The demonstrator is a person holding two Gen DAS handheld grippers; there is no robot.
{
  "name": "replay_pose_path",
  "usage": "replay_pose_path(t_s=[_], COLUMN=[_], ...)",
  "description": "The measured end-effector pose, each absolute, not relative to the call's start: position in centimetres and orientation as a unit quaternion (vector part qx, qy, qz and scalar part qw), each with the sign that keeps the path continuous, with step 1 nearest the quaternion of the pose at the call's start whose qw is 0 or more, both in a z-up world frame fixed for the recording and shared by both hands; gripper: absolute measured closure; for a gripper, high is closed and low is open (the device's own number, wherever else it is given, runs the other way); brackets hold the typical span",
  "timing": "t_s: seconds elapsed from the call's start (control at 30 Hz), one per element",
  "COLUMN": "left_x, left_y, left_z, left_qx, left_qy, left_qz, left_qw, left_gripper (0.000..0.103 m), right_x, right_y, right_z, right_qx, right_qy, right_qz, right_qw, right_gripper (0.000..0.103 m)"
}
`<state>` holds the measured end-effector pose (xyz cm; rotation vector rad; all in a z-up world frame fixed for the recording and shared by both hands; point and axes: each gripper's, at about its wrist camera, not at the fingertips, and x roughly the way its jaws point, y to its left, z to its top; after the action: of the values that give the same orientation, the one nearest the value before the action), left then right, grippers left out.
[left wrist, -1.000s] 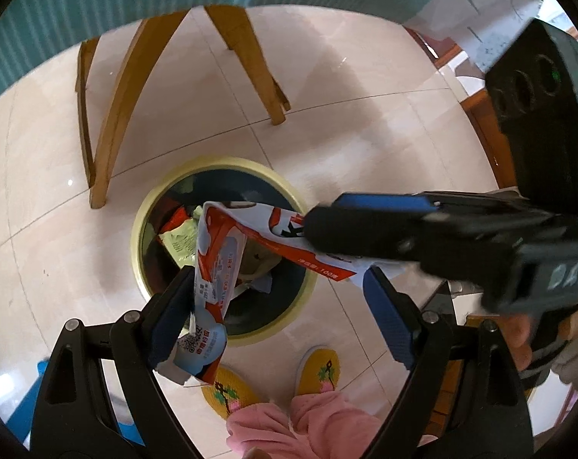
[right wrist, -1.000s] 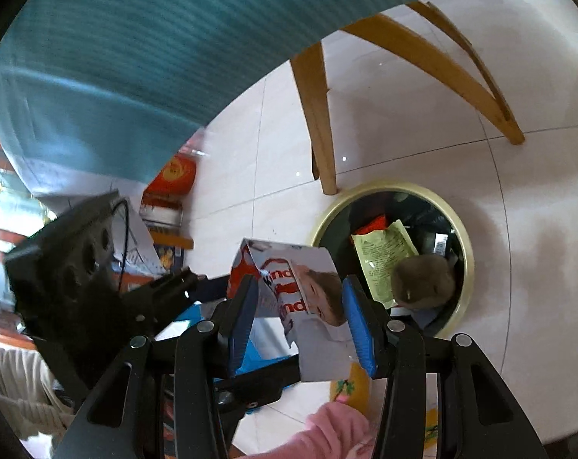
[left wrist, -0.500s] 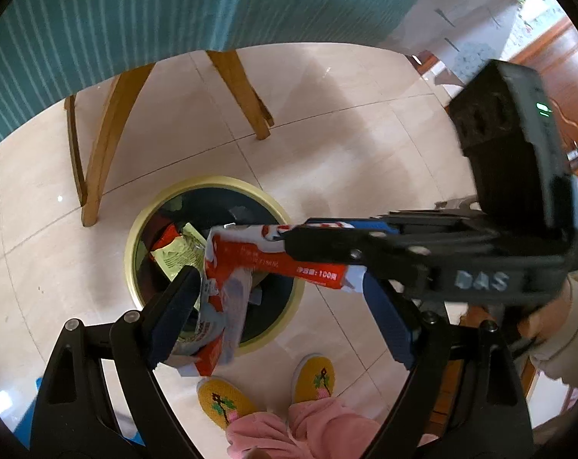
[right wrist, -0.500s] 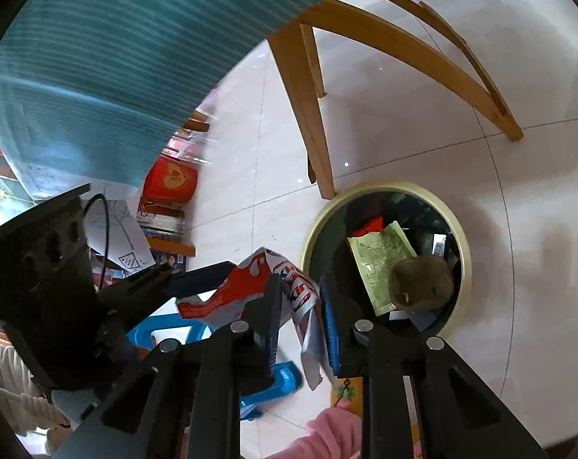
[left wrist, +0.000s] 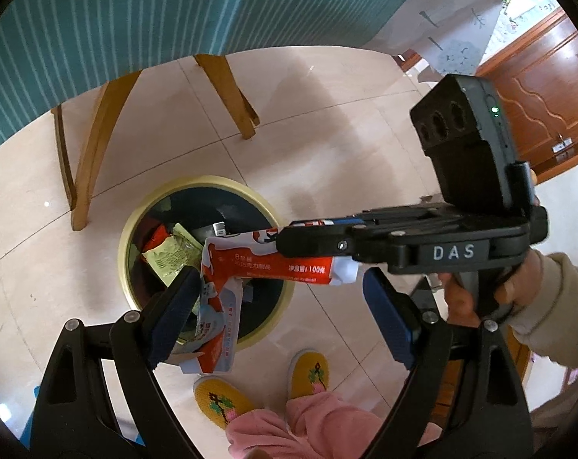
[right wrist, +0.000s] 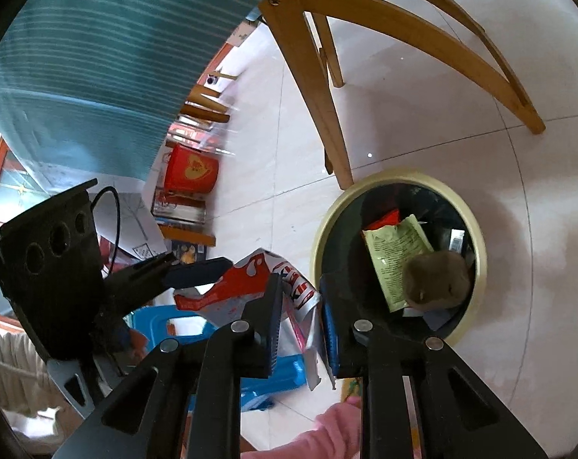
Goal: Collect trash
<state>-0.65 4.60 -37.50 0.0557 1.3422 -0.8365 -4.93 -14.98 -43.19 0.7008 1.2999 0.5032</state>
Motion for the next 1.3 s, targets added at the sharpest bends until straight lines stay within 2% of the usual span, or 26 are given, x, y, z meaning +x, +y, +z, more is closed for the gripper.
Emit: replay_pose_path(t_s=[0.23, 0.27, 0.4, 0.6, 0.7, 0.77, 0.8, 1.3], left_x=[-1.0, -0.9, -0.3, 0.3, 0.3, 0.3, 0.2, 0.2], left_y=[4.2, 4.3, 4.8, 4.9, 5.0, 5.0, 5.0, 6.2], left_z=[-37.5, -37.5, -36.8, -36.5, -37.1, -37.5, -37.7, -39.8], left_qx=[0.037, 0.032, -0.003, -0.004, 0.005, 0.016, 0.023, 0.046], left_qy=[0.605, 0.607, 0.602, 0.594, 0.595, 0.594, 0.591, 0.581], left_qz=[-0.389, -0.389, -0.408, -0.410, -0.393, -0.377, -0.366, -0.287], left_qw=[0.694, 0.692, 0.686, 0.692, 0.701, 0.711, 0.718, 0.760], left_gripper=[0.018, 0.018, 0.018, 0.018, 0.018, 0.018, 0.018, 0.018], right_x=[-4.9, -4.9, -5.1, -5.3, -5.2, -5.0, -5.0, -5.5], right_y=[-14.7, -14.8, -16.2, -16.5, -16.0, -15.5, -15.3, -13.8], right_z=[-43.2, -43.5, -45.7, -47.3, -47.6, -47.9, -48.0, -47.4], right_qx=[0.294, 0.287, 0.294, 0.288, 0.289, 0.288, 0.288, 0.265], right_qy=[0.586, 0.591, 0.609, 0.616, 0.617, 0.619, 0.619, 0.619], right_qz=[0.234, 0.225, 0.197, 0.169, 0.157, 0.151, 0.150, 0.133], right_qw=[0.717, 0.719, 0.710, 0.714, 0.715, 0.715, 0.716, 0.727], right_gripper=[0.084, 0.087, 0.088, 0.087, 0.084, 0.067, 0.065, 0.064])
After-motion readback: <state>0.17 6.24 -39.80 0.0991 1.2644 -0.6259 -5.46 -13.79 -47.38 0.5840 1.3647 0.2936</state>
